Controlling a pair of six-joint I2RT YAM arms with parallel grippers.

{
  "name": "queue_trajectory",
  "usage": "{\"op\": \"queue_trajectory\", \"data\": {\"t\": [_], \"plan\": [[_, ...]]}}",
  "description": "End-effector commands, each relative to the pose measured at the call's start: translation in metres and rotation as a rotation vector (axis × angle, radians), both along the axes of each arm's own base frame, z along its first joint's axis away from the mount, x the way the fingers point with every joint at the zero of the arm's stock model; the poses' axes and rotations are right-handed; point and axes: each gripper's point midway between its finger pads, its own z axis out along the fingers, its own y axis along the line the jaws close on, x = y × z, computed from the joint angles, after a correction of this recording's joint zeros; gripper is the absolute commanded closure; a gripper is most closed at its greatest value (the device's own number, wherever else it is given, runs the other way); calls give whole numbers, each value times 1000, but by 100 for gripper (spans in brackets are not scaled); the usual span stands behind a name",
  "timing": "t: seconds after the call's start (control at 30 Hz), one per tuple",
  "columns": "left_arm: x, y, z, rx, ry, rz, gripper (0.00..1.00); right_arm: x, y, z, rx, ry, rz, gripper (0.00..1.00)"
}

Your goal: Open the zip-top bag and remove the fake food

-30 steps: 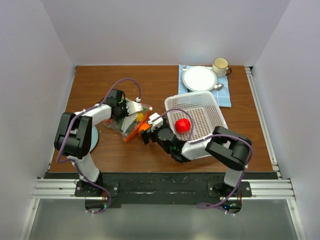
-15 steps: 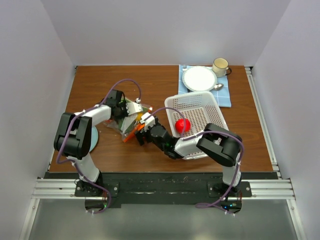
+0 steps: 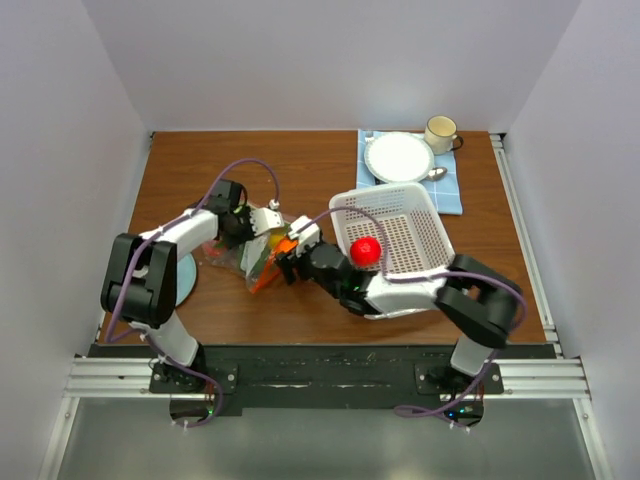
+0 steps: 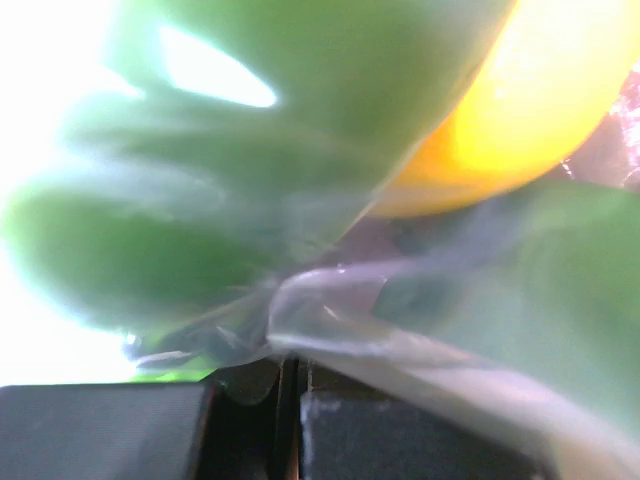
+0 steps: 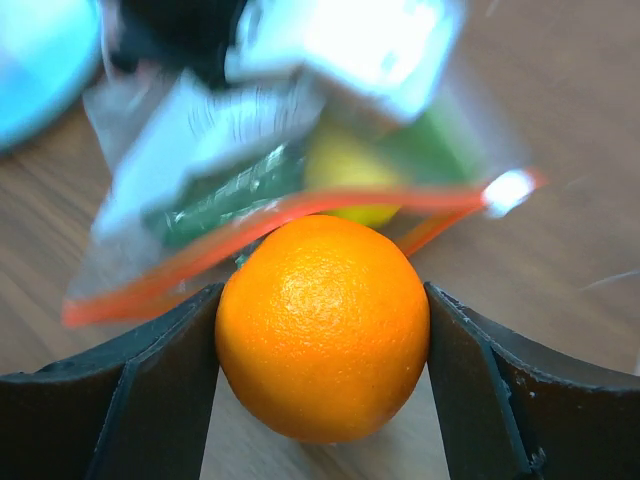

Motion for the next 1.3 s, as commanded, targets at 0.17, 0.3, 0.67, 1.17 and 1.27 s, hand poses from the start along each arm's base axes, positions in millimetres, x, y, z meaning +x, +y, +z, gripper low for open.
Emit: {"op": "queue_trajectory", "data": {"t": [0.17, 0.3, 0.67, 1.17, 1.27], "plan": [[1, -46, 111, -277, -67, -30, 100, 8, -121, 94, -16, -188, -372, 87], [-10, -55, 129, -328, -55, -53, 100, 9, -190, 63, -158, -160, -653, 88], [-16, -55, 136, -316, -64, -61, 100, 13, -204, 38, -226, -84, -792, 1], [23, -8, 38, -205, -13, 125, 94, -15, -46, 63, -167, -163, -277, 1], [34, -11, 63, -292, -48, 157, 66, -14, -39, 49, -173, -147, -268, 1]]}}
